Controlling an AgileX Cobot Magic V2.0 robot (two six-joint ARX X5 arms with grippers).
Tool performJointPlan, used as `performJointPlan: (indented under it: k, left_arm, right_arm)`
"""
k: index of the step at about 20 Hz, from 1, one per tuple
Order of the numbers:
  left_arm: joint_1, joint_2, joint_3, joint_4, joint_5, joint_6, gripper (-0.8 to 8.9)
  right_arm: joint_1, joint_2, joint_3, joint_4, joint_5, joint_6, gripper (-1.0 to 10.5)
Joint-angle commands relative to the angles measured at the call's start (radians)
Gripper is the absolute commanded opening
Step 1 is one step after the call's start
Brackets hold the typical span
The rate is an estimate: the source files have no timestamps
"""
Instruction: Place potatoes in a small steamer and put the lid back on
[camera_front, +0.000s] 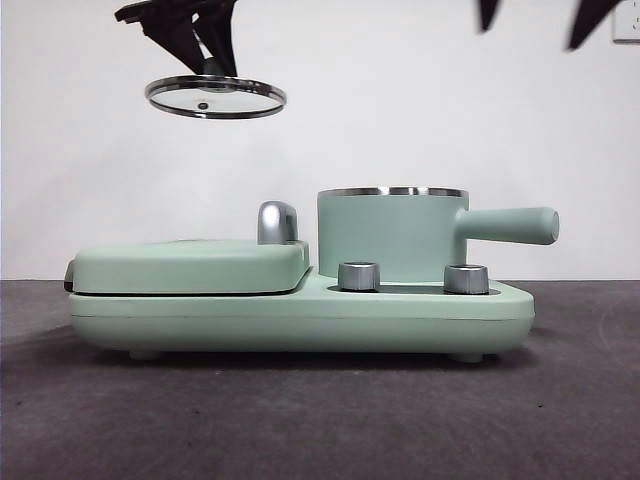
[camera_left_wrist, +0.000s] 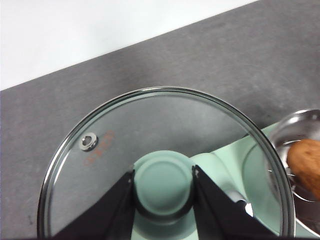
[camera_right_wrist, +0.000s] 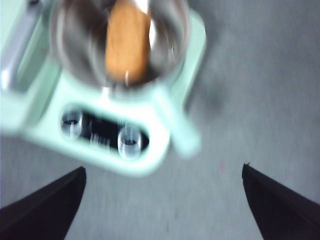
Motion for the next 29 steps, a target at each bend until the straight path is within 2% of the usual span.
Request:
performJointPlan:
  k: [1,3,5,8,13,21,29]
  left_arm:
    - [-0.025,-0.008,0.04,0.023,0.004,-0.01,0.12]
    - [-0.053,-0.008,0.04,0.021,0.004,-0.013,0.12]
    - [-0.085,-0.008,0.04,0.02,0.004,-0.013,0.12]
    - [-0.138,-0.008,0.04,0.021,0.004,-0.013,0.12]
    - [-0.228,-0.001,0.04,0.027,0.004,-0.013,0.12]
    - [-0.338,0.101,0.04,0.084,0.005,-0.011,0.12]
    - [-0.349,0.189,0.04,0.183,0.005,0.011,0.12]
  right_arm:
    - [0.026,-0.174,-0.16,0.016,-0.002,-0.011,5.0]
    - [0.046,-0.332,-0.307,0.087,-0.002,-0.007,5.2]
    - [0.064,-0.481,-0.433,0.143,-0.017,0.029,5.9]
    - [0.077,-0.666,-0.576,0.203,-0.056,0.077,6.0]
    - [0.077,-0.877,-0.684,0.218,-0.056,0.087,6.0]
    - [0.077,-1.019,-0.688,0.215,-0.084,0.158,6.0]
    - [0.077,-1.027,-0.688,0.21,-0.086,0.166,6.0]
